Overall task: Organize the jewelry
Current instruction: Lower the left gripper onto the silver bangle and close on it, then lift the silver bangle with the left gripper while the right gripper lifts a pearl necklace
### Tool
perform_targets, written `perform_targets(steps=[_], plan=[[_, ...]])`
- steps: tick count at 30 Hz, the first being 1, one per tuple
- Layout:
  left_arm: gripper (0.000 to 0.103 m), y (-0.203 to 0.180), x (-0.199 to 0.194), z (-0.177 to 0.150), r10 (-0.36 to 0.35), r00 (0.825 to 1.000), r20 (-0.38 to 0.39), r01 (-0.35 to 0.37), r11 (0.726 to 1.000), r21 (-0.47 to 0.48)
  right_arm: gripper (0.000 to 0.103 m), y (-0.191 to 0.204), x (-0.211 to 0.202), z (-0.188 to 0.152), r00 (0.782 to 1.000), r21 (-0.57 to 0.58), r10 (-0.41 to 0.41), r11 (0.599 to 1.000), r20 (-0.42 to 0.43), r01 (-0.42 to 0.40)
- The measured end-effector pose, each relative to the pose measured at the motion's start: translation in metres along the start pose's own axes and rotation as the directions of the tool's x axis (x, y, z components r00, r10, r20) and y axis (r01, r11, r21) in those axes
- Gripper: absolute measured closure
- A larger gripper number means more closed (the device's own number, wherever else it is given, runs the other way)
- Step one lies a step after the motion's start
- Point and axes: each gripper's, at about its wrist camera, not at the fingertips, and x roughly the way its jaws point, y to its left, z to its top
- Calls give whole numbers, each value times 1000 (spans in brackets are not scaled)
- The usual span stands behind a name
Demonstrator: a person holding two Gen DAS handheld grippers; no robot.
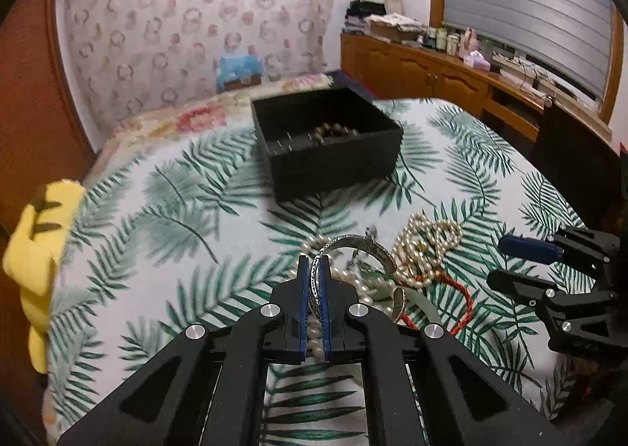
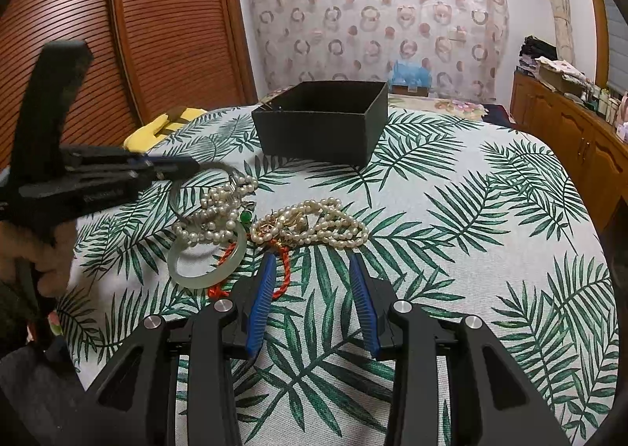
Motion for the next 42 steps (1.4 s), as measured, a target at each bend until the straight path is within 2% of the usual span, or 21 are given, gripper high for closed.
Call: perform_targets(steps=[5,9,13,22,27,32,37,42], plan=[[99,3,-10,6,40,999,25,-41,999,31,62,2,2,0,1000,-3,-3,1000,-5,3],[99,14,-12,4,52,998,28,-52,999,2,62,2,2,0,1000,-4,-4,1000,-8,4],[99,22,-14,-1,51,998,30,-50,998,-27,62,3,3,2,1000,-15,-3,1000,-19,3],[98,33,-16,-20,17,999,44,-13,996,-91,62,34,9,14,994,-77,95,992,-56,-99],[98,45,-17,-30,14,999,48,-7,991,-134,62,49,19,23,992,-128,98,986,-83,-108],[98,53,-20,-36,17,998,54,-8,988,-155,67,59,29,34,988,-159,110,979,-107,-126],[103,63,-30,-36,25,996,83,-10,984,-176,77,64,44,44,984,-178,112,975,-136,-135],[103,70,-29,-37,37,997,72,-24,983,-180,79,65,60,47,979,-182,110,973,-171,-141]])
